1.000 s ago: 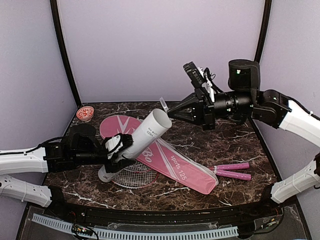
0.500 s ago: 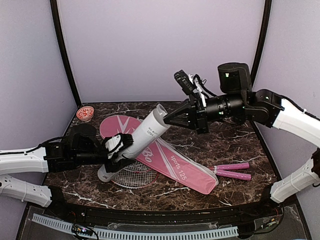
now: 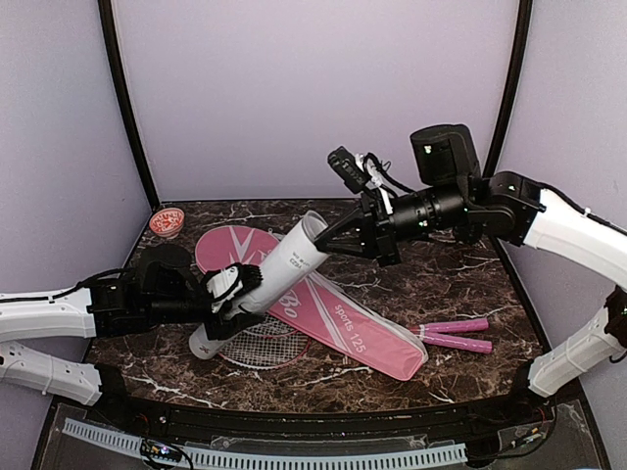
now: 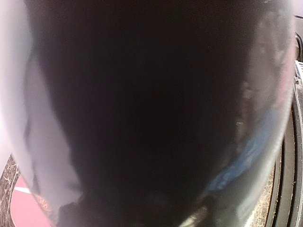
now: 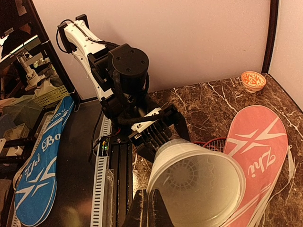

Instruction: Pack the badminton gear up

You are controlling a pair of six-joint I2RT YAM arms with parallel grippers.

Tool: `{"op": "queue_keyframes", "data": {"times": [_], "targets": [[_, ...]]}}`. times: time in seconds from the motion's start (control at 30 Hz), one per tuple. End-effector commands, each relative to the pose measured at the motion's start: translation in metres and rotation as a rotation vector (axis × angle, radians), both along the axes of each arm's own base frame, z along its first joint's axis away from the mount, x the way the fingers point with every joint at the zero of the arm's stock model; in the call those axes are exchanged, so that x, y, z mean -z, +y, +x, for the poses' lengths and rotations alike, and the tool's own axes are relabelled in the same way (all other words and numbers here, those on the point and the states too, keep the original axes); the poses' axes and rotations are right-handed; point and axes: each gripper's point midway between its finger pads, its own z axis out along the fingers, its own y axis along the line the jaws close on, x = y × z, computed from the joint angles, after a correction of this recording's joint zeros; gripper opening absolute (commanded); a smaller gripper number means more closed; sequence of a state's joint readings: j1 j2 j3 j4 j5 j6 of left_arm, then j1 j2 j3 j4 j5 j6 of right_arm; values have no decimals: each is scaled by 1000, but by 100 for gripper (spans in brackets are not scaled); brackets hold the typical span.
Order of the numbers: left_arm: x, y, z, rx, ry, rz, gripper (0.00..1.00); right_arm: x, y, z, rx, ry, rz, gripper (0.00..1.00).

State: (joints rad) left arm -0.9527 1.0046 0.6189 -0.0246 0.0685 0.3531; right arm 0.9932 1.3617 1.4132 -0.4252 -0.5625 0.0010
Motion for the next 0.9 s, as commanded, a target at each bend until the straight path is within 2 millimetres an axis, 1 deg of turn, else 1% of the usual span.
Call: {"op": "queue_keyframes", "data": {"times": [0.0, 0.17, 0.33, 0.53, 0.87], "targets": [[-26, -9, -1, 39, -59, -56, 40, 3, -1, 4, 30, 0, -47, 0], [-23, -8, -2, 43, -61, -40, 40, -4, -7, 7, 58, -24, -69, 0], [-23, -9, -2, 43, -63, -37, 40, -7, -7, 7, 55, -31, -77, 0], [-26, -8, -3, 42, -67, -47, 40, 8, -5, 9, 50, -17, -109, 0], [-27, -10, -5, 57, -70, -51, 40, 21, 2, 6, 20, 27, -130, 0]]}}
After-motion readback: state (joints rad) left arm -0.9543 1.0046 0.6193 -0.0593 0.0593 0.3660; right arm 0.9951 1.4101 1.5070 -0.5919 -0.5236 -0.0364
